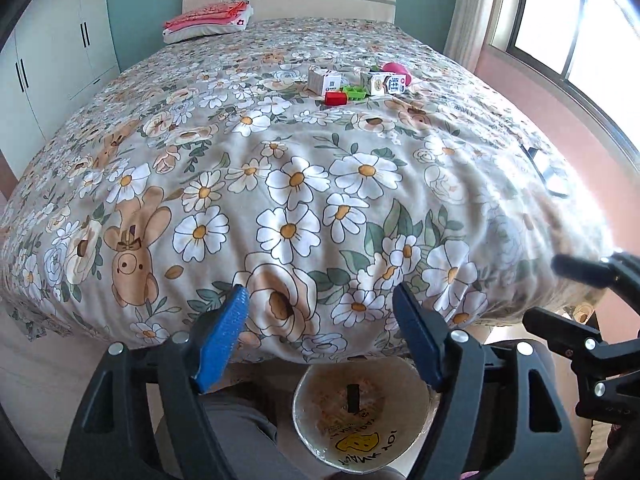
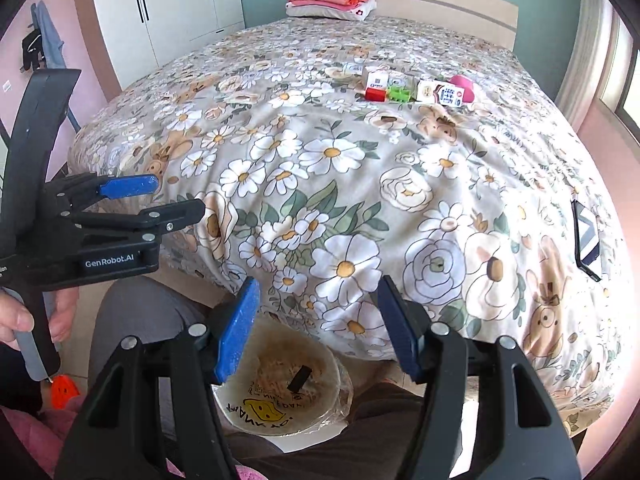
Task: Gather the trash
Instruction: 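Move both empty tools back toward the remaining items on the bed, then grasp the white medicine box with the left tool while the right tool grasps the pink cup, then carry the medicine box and pink cup with both tools to the wastebasket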
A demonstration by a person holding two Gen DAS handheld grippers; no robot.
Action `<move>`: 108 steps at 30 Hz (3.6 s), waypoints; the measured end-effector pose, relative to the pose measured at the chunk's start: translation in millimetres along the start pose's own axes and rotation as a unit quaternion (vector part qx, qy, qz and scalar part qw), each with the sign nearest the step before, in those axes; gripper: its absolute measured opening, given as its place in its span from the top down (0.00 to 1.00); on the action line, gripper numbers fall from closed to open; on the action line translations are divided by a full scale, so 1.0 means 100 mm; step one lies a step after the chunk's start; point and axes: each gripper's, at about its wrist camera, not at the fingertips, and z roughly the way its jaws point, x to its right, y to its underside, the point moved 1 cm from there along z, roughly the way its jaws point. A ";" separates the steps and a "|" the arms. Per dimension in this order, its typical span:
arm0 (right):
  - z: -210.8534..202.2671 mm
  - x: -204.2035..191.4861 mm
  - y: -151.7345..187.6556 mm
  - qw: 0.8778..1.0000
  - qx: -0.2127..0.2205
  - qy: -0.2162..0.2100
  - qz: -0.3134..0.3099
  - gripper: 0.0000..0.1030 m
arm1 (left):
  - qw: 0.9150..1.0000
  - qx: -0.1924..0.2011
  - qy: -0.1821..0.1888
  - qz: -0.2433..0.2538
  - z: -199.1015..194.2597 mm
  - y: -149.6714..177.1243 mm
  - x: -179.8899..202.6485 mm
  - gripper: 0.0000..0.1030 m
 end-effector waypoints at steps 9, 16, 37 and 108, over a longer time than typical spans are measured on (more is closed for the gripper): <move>-0.25 0.50 -0.58 0.998 0.054 0.027 0.034 0.33 | 0.999 0.048 -0.022 0.015 0.03 -0.68 0.06 0.15; -0.18 0.76 -1.05 0.996 0.066 0.045 0.050 0.29 | 0.998 0.062 -0.018 0.022 0.17 -1.19 0.12 0.12; 0.72 1.99 -2.74 0.987 0.076 0.102 0.096 0.29 | 0.998 0.019 -0.015 -0.052 1.41 -2.72 -0.01 0.12; 1.08 2.55 -4.05 0.984 0.024 0.123 0.123 0.36 | 0.994 0.013 -0.022 -0.103 1.07 -3.51 -0.27 0.56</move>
